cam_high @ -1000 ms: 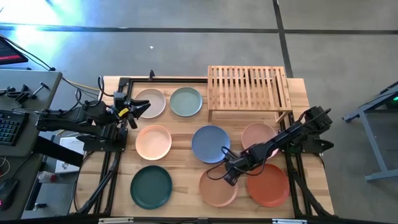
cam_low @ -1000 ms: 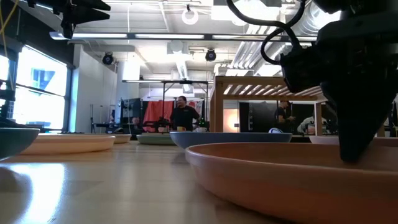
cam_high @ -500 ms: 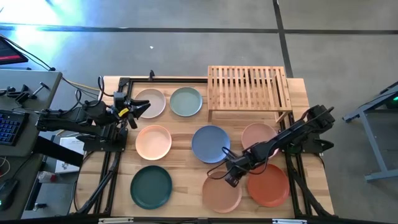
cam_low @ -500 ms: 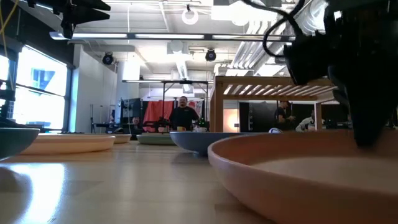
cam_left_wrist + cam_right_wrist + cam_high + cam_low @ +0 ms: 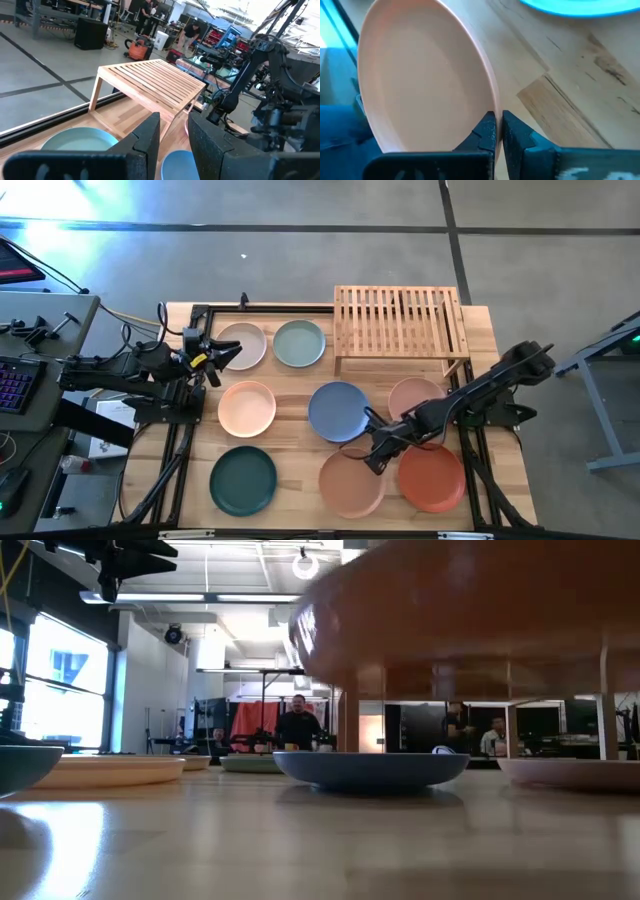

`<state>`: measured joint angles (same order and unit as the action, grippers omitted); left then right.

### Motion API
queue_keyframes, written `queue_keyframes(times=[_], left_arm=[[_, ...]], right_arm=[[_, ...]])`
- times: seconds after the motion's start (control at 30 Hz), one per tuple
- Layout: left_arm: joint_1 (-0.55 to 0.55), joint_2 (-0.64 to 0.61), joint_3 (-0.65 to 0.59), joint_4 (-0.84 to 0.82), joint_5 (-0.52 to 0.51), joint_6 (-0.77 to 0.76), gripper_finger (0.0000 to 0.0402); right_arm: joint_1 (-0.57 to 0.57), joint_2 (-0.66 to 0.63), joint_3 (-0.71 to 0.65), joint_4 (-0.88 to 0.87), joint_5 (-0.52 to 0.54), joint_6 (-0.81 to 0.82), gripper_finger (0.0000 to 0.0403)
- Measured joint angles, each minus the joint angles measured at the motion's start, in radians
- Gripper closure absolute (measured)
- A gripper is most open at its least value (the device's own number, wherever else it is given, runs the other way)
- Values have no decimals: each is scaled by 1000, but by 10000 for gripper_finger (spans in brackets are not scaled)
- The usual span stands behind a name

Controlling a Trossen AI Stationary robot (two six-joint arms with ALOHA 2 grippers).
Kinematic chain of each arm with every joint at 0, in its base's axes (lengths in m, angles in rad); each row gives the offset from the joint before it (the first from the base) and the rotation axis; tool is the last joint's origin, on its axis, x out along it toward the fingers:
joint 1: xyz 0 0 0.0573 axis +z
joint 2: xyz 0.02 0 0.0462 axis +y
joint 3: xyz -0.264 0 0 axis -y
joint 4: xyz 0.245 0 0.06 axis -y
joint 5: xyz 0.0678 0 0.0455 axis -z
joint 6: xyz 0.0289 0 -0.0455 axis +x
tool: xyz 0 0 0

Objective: Place and stack plates onto a shelf
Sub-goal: Put the brown plate on the the shelf

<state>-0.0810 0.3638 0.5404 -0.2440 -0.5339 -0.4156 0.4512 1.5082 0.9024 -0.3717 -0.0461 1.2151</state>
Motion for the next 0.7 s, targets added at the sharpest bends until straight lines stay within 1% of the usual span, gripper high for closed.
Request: queue_keyframes(times=[0.2, 0.37, 0.47, 0.7], left_arm=[[0, 0, 0, 0, 0, 0, 312], [0, 0, 0, 0, 0, 0, 312], [0, 0, 0, 0, 0, 0, 312], [0, 0, 0, 0, -1, 0, 312]], right_arm=[[-42, -93, 0, -25, 51, 7, 403], [-96, -197, 1, -72, 88, -33, 403], [-140, -262, 2, -115, 97, -74, 403], [-270, -407, 2, -276, 122, -163, 403]])
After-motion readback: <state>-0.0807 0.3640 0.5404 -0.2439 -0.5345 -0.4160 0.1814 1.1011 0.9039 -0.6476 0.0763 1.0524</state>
